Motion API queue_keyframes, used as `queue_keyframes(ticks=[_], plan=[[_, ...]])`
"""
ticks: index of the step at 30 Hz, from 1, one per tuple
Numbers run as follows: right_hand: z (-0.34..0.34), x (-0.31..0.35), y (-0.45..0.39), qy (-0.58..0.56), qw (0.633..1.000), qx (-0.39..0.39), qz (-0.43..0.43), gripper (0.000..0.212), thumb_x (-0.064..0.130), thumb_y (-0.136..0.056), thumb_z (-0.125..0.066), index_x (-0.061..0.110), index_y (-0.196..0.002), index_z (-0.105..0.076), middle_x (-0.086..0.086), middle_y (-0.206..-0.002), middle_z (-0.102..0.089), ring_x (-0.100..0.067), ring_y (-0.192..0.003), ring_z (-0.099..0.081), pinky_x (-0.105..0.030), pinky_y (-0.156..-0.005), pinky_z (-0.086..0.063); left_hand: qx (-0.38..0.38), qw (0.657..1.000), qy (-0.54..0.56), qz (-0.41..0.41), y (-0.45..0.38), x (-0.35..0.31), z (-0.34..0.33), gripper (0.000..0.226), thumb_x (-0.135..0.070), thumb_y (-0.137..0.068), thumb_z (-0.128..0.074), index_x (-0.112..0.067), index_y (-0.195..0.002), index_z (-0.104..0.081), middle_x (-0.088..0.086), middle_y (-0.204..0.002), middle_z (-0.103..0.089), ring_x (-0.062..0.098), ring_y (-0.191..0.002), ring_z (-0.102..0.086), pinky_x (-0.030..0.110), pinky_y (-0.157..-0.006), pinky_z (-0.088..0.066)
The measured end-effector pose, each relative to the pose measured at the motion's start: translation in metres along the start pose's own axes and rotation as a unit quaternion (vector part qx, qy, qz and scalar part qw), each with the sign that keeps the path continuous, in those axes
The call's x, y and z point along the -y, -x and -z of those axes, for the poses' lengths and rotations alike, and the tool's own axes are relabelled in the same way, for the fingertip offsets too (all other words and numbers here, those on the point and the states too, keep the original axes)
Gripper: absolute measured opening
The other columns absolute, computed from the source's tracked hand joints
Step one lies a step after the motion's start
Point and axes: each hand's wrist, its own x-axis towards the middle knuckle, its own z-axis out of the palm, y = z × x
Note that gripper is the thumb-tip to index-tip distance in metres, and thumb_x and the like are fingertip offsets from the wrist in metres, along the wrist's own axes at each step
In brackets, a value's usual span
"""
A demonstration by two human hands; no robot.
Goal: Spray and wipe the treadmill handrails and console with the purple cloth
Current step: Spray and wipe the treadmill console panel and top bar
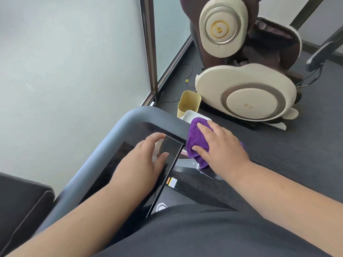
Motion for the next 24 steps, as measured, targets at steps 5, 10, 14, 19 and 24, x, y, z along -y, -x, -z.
queue_keyframes(ticks=[5, 10, 14, 19, 24], plan=[[-0.006, 0.060, -0.066, 0.037, 0.995, -0.023, 0.090, 0.070, 0.061, -0.095, -0.043, 0.027, -0.154, -0.026, -0.009, -0.154, -0.035, -0.032, -0.127, -0.046, -0.046, -0.098, -0.045, -0.009, 1.000, 0.018, 0.017, 0.021, -0.001, 0.005, 0.047, -0.048, -0.092, -0.055, -0.054, -0.127, -0.025, -0.023, -0.104, -0.052, -0.001, -0.079, -0.046, 0.003, -0.061, -0.030], [-0.002, 0.089, -0.106, 0.042, 0.991, 0.004, 0.127, 0.071, 0.060, -0.096, -0.043, 0.030, -0.156, -0.018, -0.006, -0.158, -0.027, -0.032, -0.130, -0.043, -0.046, -0.100, -0.043, -0.004, 0.999, 0.029, 0.023, 0.020, -0.008, 0.006, 0.043, -0.048, -0.091, -0.054, -0.054, -0.127, -0.031, -0.026, -0.102, -0.049, -0.003, -0.090, -0.044, 0.002, -0.065, -0.030], [-0.003, 0.049, -0.065, 0.033, 0.993, 0.010, 0.116, 0.071, 0.058, -0.095, -0.046, 0.030, -0.155, -0.022, -0.005, -0.156, -0.033, -0.031, -0.127, -0.047, -0.044, -0.100, -0.047, -0.018, 0.999, 0.039, 0.028, 0.025, -0.009, 0.009, 0.043, -0.048, -0.090, -0.053, -0.050, -0.129, -0.034, -0.026, -0.101, -0.050, -0.002, -0.096, -0.047, 0.008, -0.067, -0.032], [-0.004, 0.037, -0.045, 0.097, 0.989, -0.015, 0.112, 0.072, 0.056, -0.093, -0.051, 0.026, -0.154, -0.028, -0.009, -0.152, -0.038, -0.032, -0.118, -0.054, -0.042, -0.089, -0.052, 0.000, 1.000, 0.020, 0.011, 0.031, -0.008, 0.007, 0.042, -0.047, -0.091, -0.051, -0.046, -0.130, -0.035, -0.012, -0.110, -0.065, 0.007, -0.096, -0.059, 0.018, -0.074, -0.042], [-0.007, 0.104, -0.114, 0.067, 0.985, -0.010, 0.159, 0.068, 0.057, -0.097, -0.044, 0.030, -0.155, -0.021, -0.007, -0.156, -0.029, -0.034, -0.122, -0.047, -0.045, -0.094, -0.048, 0.015, 1.000, 0.008, 0.025, 0.036, -0.009, 0.005, 0.042, -0.050, -0.093, -0.050, -0.047, -0.131, -0.033, -0.014, -0.106, -0.063, 0.006, -0.090, -0.059, 0.021, -0.073, -0.046]])
